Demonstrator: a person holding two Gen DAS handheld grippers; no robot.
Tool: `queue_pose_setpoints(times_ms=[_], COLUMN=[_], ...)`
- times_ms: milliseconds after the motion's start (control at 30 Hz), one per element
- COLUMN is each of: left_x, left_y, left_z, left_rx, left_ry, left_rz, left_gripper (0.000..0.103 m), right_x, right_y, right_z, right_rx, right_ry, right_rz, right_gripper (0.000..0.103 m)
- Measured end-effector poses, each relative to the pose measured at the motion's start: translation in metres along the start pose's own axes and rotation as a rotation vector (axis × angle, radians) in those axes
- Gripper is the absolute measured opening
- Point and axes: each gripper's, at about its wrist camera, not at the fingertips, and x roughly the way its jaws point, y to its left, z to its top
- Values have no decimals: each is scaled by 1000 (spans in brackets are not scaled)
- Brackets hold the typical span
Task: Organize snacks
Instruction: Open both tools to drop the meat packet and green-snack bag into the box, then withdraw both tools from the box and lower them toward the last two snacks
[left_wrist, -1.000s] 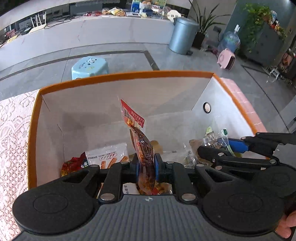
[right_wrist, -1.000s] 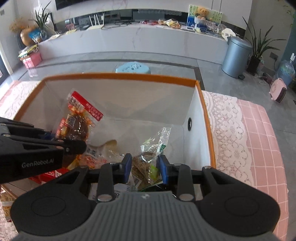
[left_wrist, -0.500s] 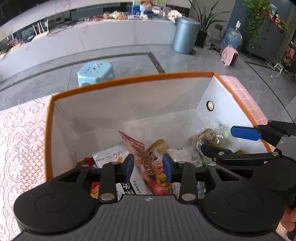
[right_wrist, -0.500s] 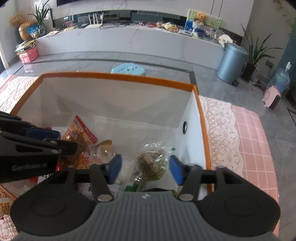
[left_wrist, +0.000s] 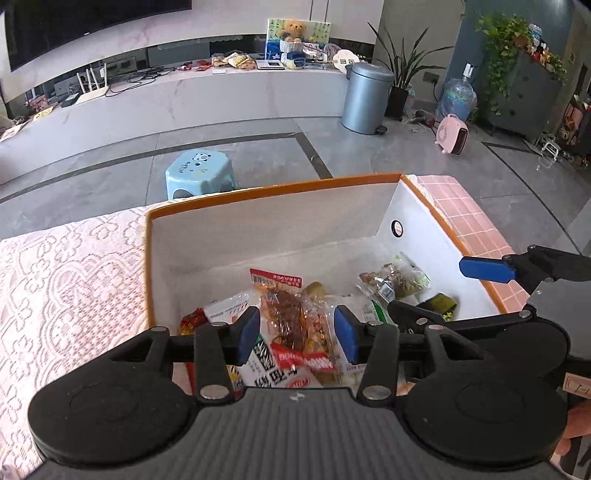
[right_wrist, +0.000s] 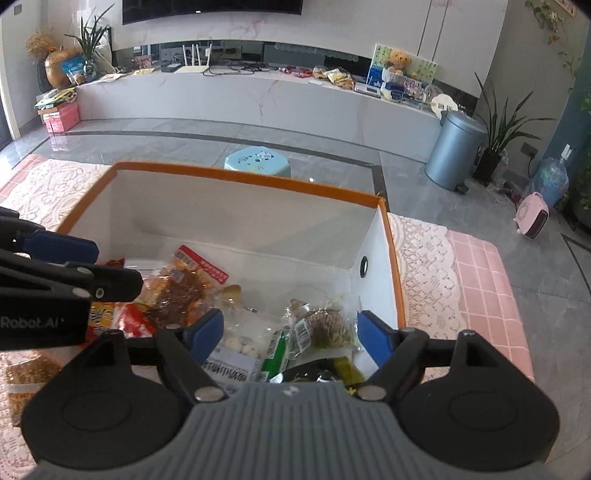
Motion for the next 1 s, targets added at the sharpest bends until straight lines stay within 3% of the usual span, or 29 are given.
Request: queue_pose_setpoints(times_ms=[233,433,567,767,1000], left_x=[-52,-102,-126,-138,-123], left_y=[4,13,26,45,58], left_z=[-18,-46,-72,-116,-164], left_rx=[-30,-64,-116,-206,-249], left_ry=[-28,-100,-153,-190,-156], left_rz=[11,-9,16,49,62], left_gripper=[55,58,58,60,60], right_x=[-45,-95,-125,-151,-156], right_y=[10,27,40,68,104], right_z=[-13,-37,-59,-103,-154], right_rx=[8,36,73,101,92], right_ry=[-45,-121,-174,-256,-287], right_rz=[0,25,55,73,99], right_gripper=[81,85,86,86,85])
